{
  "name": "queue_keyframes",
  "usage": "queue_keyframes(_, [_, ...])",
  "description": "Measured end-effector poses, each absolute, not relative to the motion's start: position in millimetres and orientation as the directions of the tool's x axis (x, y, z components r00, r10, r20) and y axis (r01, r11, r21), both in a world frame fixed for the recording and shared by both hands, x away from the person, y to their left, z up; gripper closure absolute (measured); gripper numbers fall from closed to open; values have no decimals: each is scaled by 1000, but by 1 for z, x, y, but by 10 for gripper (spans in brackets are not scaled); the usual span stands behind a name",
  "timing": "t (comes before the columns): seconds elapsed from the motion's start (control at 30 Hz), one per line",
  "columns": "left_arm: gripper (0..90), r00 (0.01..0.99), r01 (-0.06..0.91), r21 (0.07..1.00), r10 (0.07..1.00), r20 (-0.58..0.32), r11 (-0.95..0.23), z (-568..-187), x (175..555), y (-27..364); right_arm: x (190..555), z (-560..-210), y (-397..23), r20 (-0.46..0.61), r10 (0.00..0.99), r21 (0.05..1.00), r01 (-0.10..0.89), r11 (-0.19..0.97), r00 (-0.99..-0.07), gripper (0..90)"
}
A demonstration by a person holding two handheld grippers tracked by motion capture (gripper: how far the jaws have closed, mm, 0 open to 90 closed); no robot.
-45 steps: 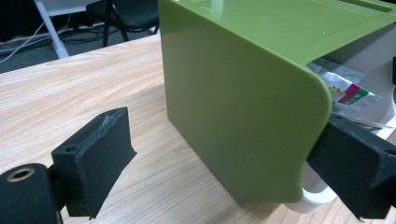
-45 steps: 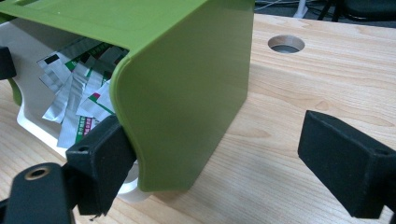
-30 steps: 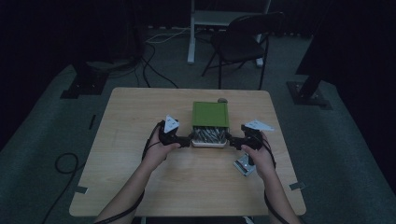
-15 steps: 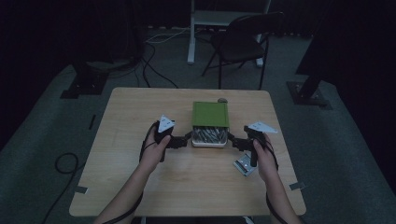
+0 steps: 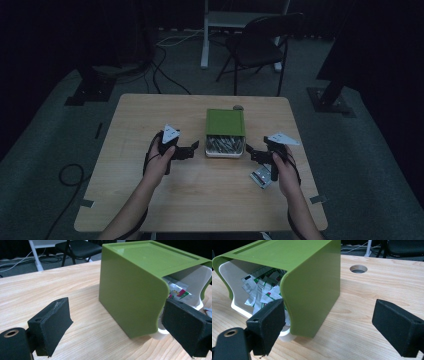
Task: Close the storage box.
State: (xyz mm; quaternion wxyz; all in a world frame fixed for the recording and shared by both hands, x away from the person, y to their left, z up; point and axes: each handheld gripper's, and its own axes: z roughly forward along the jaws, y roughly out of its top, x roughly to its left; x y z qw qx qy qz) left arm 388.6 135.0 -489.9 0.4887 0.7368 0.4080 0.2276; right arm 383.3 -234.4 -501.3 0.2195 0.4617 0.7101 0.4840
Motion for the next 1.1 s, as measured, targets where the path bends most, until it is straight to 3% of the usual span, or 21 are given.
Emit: queue_keyframes(1.1, [94, 442, 432, 887, 895, -51, -163, -513, 370, 195, 343, -529, -296, 95, 925, 865, 491, 107, -369, 113])
